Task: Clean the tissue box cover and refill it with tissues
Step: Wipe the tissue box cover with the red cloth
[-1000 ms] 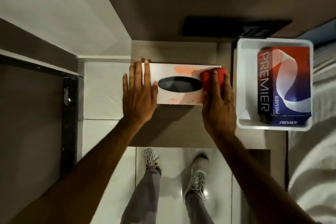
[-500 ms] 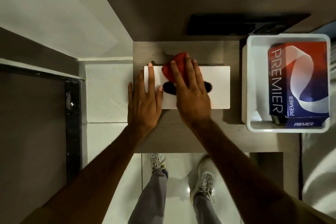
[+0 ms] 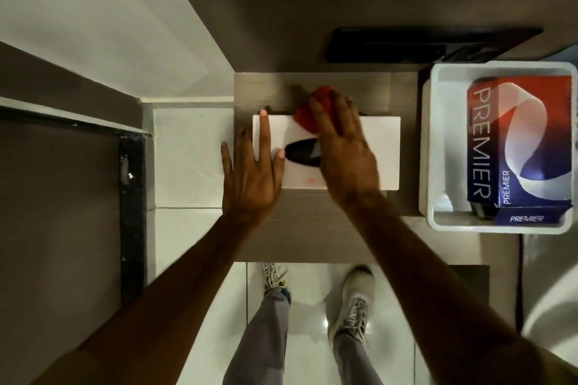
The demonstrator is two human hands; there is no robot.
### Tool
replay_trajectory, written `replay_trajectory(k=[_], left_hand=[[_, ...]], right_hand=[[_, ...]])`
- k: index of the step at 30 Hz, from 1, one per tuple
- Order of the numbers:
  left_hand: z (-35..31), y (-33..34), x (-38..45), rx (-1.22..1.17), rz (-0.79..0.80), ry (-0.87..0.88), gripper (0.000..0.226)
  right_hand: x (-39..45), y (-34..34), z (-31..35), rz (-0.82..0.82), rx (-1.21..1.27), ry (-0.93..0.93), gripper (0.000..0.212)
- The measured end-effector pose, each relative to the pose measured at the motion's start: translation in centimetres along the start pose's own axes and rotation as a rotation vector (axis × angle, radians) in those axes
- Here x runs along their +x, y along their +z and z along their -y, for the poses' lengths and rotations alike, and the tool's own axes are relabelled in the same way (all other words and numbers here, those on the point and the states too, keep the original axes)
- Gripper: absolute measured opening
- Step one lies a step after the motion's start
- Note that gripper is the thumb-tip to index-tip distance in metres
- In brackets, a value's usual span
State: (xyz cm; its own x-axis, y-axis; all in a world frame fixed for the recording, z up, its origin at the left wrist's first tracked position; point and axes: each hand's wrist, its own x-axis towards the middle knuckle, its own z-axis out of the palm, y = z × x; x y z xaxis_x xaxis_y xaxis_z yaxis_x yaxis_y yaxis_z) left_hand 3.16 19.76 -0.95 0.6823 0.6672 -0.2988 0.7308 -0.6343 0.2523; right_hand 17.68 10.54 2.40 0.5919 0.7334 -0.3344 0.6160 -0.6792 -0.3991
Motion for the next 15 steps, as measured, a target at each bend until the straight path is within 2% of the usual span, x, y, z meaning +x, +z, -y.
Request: replay_trajectory(k=[4,7,9,12,15], left_hand=[[-0.4,-0.1,0.1,-0.012,-0.002,-0.03,0.065],[-0.4,-0.2,0.1,-0.018,-0.002,-0.038,0.064],[-0.4,-0.2,0.1,-0.032,0.0,-0.028,0.064],[-0.2,-0.2,0.2,-0.038,0.041,-0.019,0.066],[-0.2,-0.5,0.1,-0.072,0.056,-0.018,0.066]], right_hand=[[-3.1,-2.2,-4.5,-0.155,0.141,0.256,0.072],[-6.6,0.2,-2.3,-0.254,0.184,0.368,0.07],[-7.8,2.9,1.1,-0.285,0.167,0.33,0.08],[-8.1,5.4,4.7,-0.195,0.178,0.147,0.086],[-8.8,4.6,2.2,-0.103,0.058,0.018,0.099]])
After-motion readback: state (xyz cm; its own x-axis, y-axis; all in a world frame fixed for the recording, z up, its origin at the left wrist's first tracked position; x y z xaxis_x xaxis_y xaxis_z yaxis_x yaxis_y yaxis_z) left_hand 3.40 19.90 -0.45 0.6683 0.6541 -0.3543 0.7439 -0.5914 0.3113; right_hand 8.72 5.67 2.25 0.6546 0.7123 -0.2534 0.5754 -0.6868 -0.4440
